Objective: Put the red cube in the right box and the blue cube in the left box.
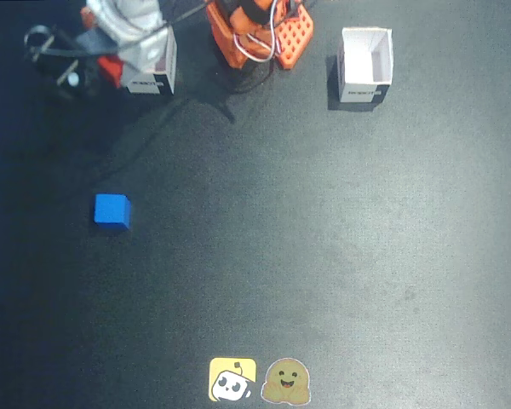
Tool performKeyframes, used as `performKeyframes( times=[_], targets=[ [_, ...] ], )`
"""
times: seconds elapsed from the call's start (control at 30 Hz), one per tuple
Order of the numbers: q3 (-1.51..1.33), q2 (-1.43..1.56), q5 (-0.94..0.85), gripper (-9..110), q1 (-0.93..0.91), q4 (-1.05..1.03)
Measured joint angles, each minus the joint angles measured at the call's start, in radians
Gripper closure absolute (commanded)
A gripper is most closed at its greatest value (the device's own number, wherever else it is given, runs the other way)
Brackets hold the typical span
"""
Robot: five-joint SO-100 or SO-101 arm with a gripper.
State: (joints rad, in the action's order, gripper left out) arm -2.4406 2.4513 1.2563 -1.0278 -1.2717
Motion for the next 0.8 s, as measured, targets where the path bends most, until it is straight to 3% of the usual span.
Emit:
performKeyframes(
  times=[0.8],
  targets=[
    [-0.072,0.138,0.209,88,-0.158,-0.110]
  ],
)
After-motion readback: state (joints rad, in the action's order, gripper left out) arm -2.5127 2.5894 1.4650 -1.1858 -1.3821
